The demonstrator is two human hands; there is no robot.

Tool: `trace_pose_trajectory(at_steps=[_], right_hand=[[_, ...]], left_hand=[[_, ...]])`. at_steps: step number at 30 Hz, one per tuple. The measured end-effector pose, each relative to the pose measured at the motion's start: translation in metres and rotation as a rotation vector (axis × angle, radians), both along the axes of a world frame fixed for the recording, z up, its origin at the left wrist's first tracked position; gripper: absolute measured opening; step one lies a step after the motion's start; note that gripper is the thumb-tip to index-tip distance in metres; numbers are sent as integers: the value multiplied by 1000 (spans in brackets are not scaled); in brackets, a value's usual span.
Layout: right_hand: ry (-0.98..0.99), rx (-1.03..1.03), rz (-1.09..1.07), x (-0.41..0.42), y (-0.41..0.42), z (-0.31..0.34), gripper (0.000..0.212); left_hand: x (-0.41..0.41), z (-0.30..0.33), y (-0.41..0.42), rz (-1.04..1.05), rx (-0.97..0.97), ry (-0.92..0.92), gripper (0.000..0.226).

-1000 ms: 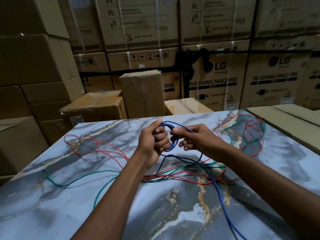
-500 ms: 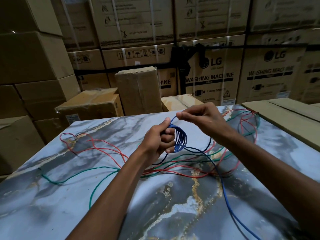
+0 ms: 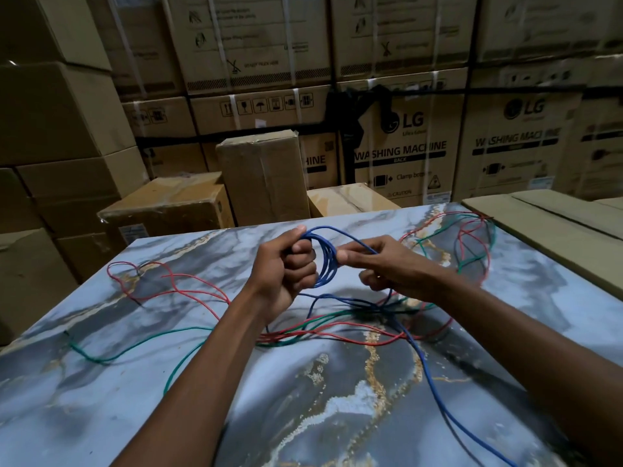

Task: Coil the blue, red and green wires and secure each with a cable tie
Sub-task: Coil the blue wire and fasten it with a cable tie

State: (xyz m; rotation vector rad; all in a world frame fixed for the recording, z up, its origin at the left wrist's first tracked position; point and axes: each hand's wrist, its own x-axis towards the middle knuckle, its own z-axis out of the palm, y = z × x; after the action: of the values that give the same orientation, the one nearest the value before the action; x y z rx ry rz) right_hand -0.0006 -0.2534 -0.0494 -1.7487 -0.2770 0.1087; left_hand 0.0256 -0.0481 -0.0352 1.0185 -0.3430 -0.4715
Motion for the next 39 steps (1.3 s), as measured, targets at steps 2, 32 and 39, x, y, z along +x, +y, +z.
trace_pose_trajectory(at_steps=[2,32,39], right_hand=[[37,75,51,-1,0,1,48],[-142,128,-198,9,-68,21,22],[-224,33,-235,6,-83,15,20]], left_hand=[[-6,2,-5,-16,-47,11,41],[10,2,13,23,54,69,43],[16,-3,17,39,24,34,42]])
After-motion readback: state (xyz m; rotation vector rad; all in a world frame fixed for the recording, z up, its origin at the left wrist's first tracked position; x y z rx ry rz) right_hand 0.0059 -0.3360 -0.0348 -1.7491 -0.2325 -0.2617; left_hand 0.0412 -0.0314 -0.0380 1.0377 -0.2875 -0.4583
